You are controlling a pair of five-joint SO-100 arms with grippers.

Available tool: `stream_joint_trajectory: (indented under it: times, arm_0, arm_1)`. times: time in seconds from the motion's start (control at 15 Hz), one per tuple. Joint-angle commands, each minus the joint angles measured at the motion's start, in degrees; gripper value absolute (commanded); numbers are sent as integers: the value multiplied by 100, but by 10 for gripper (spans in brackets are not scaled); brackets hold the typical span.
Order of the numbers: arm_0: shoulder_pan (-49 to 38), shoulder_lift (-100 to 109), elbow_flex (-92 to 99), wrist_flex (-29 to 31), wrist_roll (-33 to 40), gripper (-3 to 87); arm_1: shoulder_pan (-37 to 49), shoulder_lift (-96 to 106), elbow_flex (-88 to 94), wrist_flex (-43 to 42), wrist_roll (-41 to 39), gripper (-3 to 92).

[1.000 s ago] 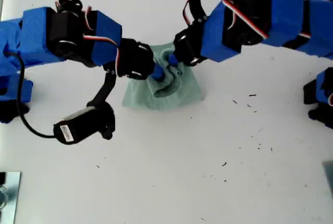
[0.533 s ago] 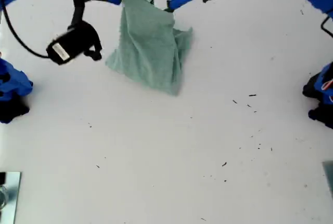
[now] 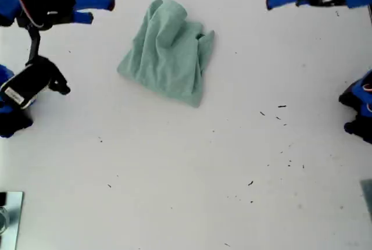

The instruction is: Fold t shirt

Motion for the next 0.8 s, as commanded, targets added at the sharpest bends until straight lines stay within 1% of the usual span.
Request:
stream_joint_trajectory:
  times: [0.0, 0.07, 0.13, 0.2, 0.27, 0.33, 0.4, 0.47, 0.53, 0.6, 0.67, 0.73]
  arm_0:
    - [1090, 1758, 1661, -580, -932, 133]
    - [1573, 2646, 2628, -1072, -1310, 37]
    - [1925, 3683, 3489, -1213, -1687, -1]
    - [2153, 4808, 4087, -1002, -1837, -1]
    - [2259, 5317, 4395, -853, -1784, 17]
    - [2285, 5317, 4720, -923, -1758, 35]
    - [2259, 5309, 4843, -396, -1837, 57]
    - [2145, 5309, 4825, 18, -1696, 62]
    - [2092, 5317, 4816, 18, -1687, 79]
    - [2057, 5317, 4825, 18, -1687, 87]
    - [2048, 5317, 4825, 18, -1687, 93]
    - [2048, 5317, 4825, 18, -1687, 94]
  arm_1:
    - [-923, 2303, 2259, -668, 835, 59]
    - [-1292, 3138, 3287, -870, 1301, 24]
    - [-1600, 4061, 4219, -879, 1688, 21]
    - [-1767, 5080, 5036, -562, 1986, 21]
    - [-1890, 5036, 5467, -404, 2197, 22]
    - [-1916, 5054, 5977, -413, 2575, 22]
    - [-1714, 4913, 6311, -413, 3243, 35]
    - [-1705, 5063, 6231, -290, 3103, 37]
    - [-1740, 5045, 6223, -255, 3287, 39]
    - [-1644, 5045, 6223, -255, 2540, 40]
    - [-1617, 5045, 6223, -255, 1529, 40]
    - [-1591, 5045, 6223, -255, 1169, 39]
